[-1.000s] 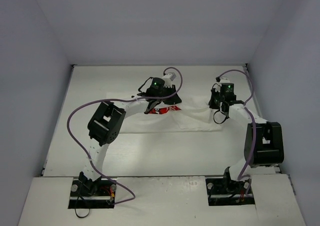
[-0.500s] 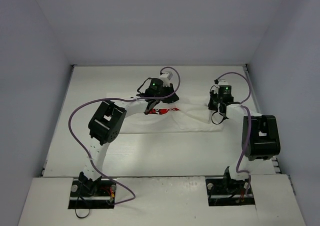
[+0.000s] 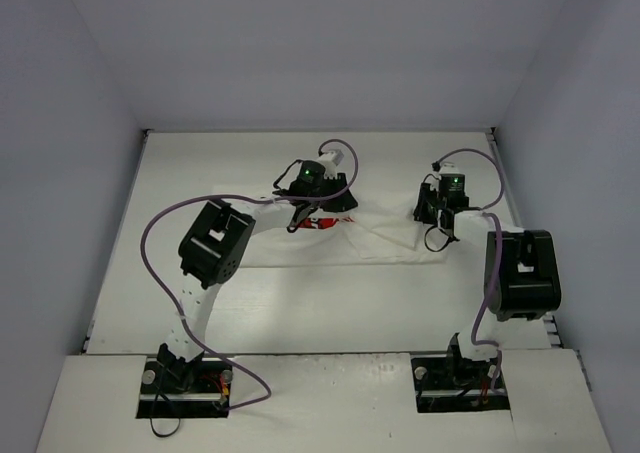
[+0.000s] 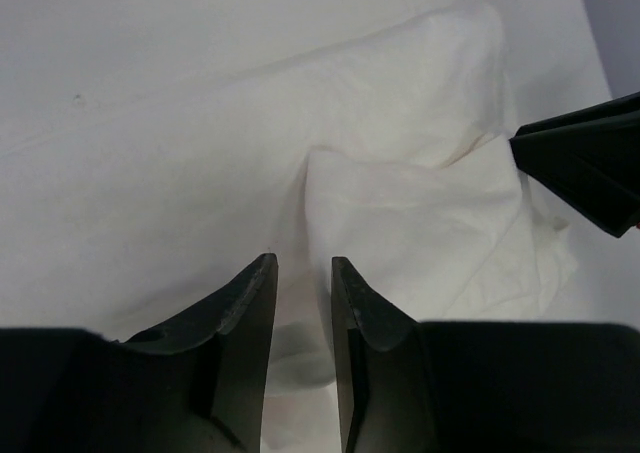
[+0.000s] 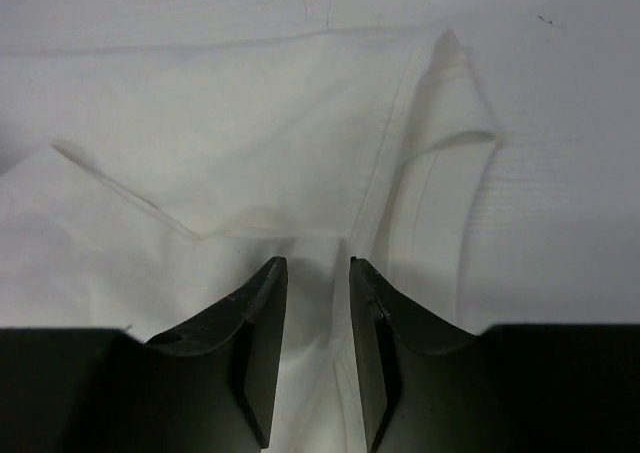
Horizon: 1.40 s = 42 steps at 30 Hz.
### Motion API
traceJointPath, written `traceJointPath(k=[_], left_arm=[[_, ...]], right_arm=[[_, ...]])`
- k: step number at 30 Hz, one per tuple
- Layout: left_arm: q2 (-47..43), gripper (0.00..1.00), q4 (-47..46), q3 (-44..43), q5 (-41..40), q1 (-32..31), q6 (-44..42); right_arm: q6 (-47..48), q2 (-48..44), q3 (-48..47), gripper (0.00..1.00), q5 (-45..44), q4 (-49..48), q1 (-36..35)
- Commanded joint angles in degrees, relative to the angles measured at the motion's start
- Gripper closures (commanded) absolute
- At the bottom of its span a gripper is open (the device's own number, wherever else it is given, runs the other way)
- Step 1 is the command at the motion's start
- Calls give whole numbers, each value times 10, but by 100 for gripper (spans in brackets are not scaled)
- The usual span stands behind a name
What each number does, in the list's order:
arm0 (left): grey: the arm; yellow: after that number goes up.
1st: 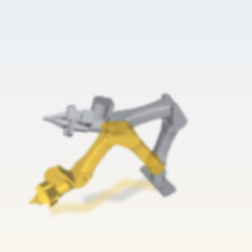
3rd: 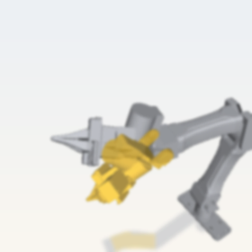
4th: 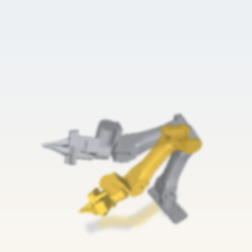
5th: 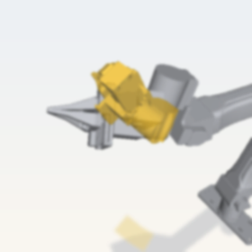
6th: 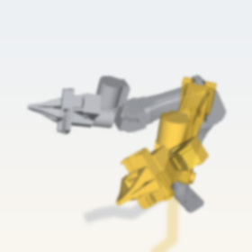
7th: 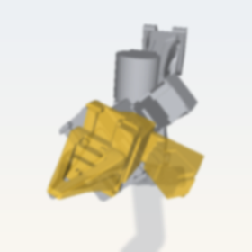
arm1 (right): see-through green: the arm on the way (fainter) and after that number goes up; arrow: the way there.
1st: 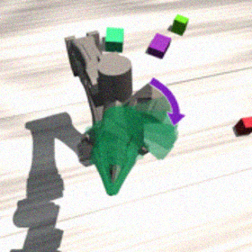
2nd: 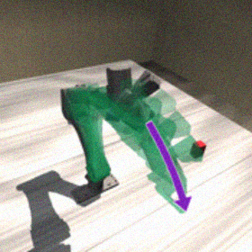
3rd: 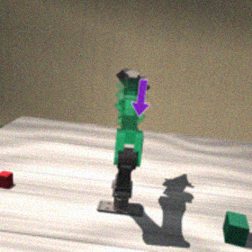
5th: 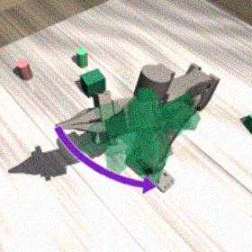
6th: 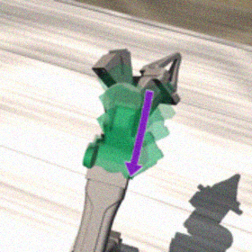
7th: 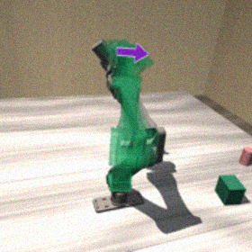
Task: Fold and stack the t-shirts
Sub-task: Fold the other side of the tshirt into a rectangle
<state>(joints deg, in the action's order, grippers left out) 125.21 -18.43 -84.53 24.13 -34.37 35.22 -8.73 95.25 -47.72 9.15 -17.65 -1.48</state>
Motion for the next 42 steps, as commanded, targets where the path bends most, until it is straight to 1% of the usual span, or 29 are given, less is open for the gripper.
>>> traceJointPath(k=[1, 3, 5, 6, 7, 9, 12, 13, 15, 16, 17, 19, 23, 26, 28, 30, 33, 35, 37, 38, 39, 40, 42], left_arm=[[-58, 75, 72, -28, -25, 7, -47], [-75, 75, 85, -30, -36, 12, -59], [-87, 75, 150, -82, -52, 19, -77], [-82, 75, 214, -134, -67, 19, -113], [-78, 75, 253, -169, -76, 16, -139], [-80, 75, 288, -194, -85, 11, -150], [-88, 75, 292, -195, -83, 3, -136], [-87, 75, 293, -195, -82, -2, -135], [-73, 75, 292, -199, -81, -17, -137], [-64, 75, 292, -202, -77, -22, -138], [-57, 75, 292, -209, -74, -28, -137], [-32, 75, 292, -218, -63, -41, -129], [-3, 75, 292, -221, -64, -59, -126], [4, 75, 294, -199, -79, -61, -117], [0, 75, 299, -174, -103, -58, -115], [-10, 76, 300, -158, -109, -55, -116], [-65, 75, 316, -141, -119, -38, -119], [-106, 75, 333, -126, -143, -21, -131], [-155, 75, 372, -121, -190, 13, -147], [-159, 75, 403, -120, -218, 25, -153], [-162, 75, 423, -113, -232, 50, -151], [-164, 75, 428, -102, -254, 67, -145], [-160, 75, 429, -69, -263, 109, -133]], right_arm=[[-28, -26, -7, 58, -29, 25, 2], [-26, -45, -9, 55, -29, 34, 2], [-23, -65, -16, 53, -33, 46, -2], [-20, -82, -25, 52, -29, 53, -6], [-15, -99, -33, 52, -27, 62, -15], [-13, -114, -43, 52, -21, 68, -24], [-23, -133, -46, 55, -1, 73, -40], [-25, -133, -45, 58, 6, 73, -41], [-46, -123, -42, 71, 21, 70, -52], [-55, -112, -40, 74, 22, 70, -57], [-59, -100, -40, 75, 23, 70, -60], [-75, -81, -34, 76, 27, 63, -67], [-115, -57, -3, 76, 29, 25, -68], [-131, -42, 14, 68, 16, 20, -67], [-140, -42, 27, 66, 6, 21, -66], [-144, -48, 36, 65, -2, 27, -65], [-129, -68, 34, 64, -23, 55, -67], [-115, -85, 24, 64, -29, 67, -69], [-98, -102, 9, 63, -27, 75, -71], [-92, -108, 1, 62, -27, 77, -75], [-89, -111, -4, 62, -27, 80, -76], [-82, -112, -7, 62, -27, 82, -82], [-75, -113, -21, 61, -30, 87, -91]])
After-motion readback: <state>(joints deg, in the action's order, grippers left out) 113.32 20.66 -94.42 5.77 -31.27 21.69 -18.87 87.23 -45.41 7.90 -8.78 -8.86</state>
